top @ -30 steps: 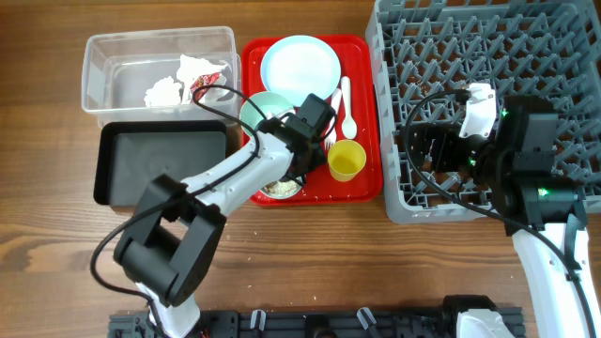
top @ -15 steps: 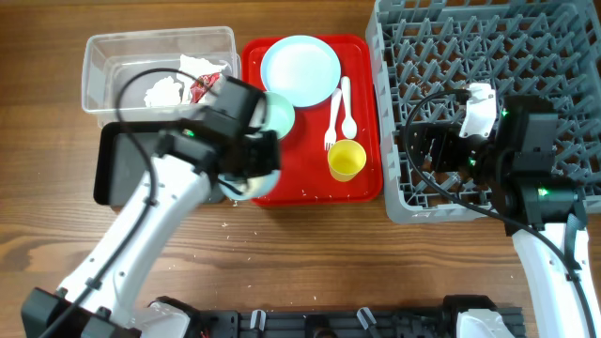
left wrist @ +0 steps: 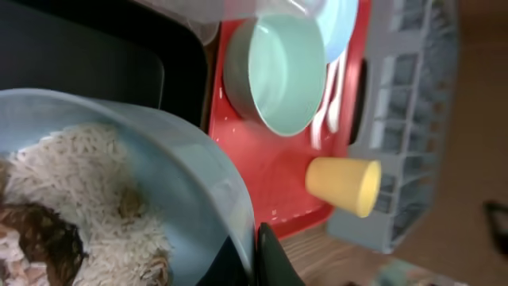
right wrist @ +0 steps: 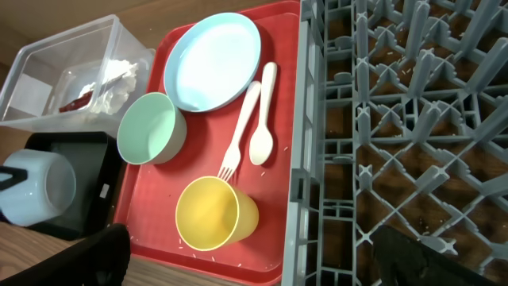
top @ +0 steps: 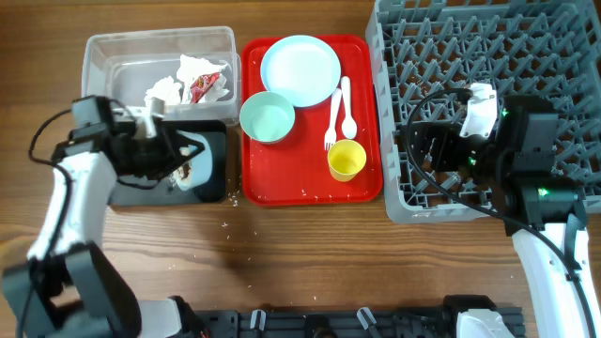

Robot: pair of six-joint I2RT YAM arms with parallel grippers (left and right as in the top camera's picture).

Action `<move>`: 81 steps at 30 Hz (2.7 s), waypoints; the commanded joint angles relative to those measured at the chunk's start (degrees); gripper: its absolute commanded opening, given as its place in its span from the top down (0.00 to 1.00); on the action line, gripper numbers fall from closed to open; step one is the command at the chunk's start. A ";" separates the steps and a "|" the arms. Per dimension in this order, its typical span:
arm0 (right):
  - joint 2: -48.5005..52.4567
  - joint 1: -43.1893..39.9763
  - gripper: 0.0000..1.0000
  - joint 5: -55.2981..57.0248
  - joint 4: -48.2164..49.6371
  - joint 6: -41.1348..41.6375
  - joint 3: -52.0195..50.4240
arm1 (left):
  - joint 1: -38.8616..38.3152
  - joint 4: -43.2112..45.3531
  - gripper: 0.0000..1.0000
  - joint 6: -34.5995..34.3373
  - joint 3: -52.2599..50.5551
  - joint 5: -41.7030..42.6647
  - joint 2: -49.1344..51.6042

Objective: Sort waste into correct bins and load items into the dishwasher rack
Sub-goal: 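Tip the bowl over the black tray to empty the scraps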

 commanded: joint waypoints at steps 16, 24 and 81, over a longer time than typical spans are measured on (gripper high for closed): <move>0.39 0.28 0.00 0.63 -0.13 0.39 0.94 | 17.05 3.19 0.96 2.19 -0.72 38.05 7.21; 0.39 0.28 0.00 0.63 -0.13 0.42 0.94 | 17.14 3.26 0.96 -2.05 -0.72 42.10 7.26; 0.39 0.28 0.00 0.85 0.04 0.13 0.94 | 6.14 36.11 0.96 -49.57 -0.61 39.06 0.42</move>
